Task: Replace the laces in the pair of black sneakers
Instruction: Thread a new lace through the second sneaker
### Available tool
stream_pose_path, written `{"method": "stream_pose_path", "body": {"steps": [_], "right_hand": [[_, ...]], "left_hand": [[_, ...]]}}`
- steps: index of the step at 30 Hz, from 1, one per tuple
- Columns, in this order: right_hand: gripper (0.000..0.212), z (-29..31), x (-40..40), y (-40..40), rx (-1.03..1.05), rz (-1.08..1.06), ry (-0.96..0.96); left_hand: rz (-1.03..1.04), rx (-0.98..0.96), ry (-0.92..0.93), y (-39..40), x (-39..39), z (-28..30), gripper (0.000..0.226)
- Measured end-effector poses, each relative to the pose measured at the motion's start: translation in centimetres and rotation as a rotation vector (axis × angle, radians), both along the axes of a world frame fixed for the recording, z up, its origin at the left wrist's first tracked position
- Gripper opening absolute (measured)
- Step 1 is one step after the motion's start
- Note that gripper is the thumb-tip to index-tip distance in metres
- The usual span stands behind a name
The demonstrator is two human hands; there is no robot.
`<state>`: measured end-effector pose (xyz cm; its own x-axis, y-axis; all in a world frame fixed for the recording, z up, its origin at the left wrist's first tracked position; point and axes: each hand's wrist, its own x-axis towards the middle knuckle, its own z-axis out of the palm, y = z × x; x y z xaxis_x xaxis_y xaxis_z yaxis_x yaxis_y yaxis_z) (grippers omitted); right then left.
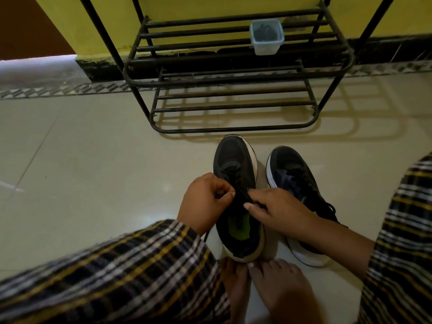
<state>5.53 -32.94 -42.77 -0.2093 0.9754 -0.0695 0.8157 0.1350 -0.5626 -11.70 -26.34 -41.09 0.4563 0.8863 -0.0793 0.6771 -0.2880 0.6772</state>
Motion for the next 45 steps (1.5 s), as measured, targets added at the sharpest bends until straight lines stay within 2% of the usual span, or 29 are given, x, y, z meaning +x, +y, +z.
{"method": "stream_pose_path", "body": {"steps": [4,6,8,16,20,28,37,41,43,45], "right_hand": [[0.031,-0.2,0.1,0.1,0.003,-0.005,-0.013],[0.037,0.0,0.1,0.1,0.009,0.006,-0.047],[0.041,0.2,0.0,0.1,0.003,0.026,-0.086],[0.038,0.6,-0.5,0.0,-0.005,0.041,-0.137],[0.027,0.8,-0.5,0.0,-0.007,0.042,-0.129],[0.025,1.0,-0.7,-0.2,0.015,0.075,-0.129],[0.025,1.4,-0.9,-0.1,-0.024,0.108,-0.162],[0.022,1.8,-1.2,-0.2,-0.005,0.115,-0.173],[0.021,1.9,-1.2,-0.3,0.005,0.114,-0.169],[0.021,1.9,-1.2,-0.4,0.032,0.115,-0.138]], "left_hand": [[0.026,0.03,0.045,-0.2,0.5,-0.3,0.007],[0.048,0.026,0.043,-0.3,0.7,-0.6,0.007],[0.07,-0.002,0.009,-0.4,0.7,-0.8,0.008],[0.121,-0.19,-0.14,-0.8,0.7,-1.2,0.011],[0.147,-0.337,-0.281,-1.1,0.6,-1.0,0.014],[0.125,-0.346,-0.273,-1.1,0.6,-1.4,0.015],[0.191,-0.476,-0.413,-1.3,0.5,-0.7,0.014],[0.171,-0.542,-0.444,-0.8,0.5,0.0,0.029],[0.152,-0.513,-0.425,-0.9,0.6,0.1,0.043],[0.126,-0.443,-0.374,-1.1,0.7,0.0,0.042]]}}
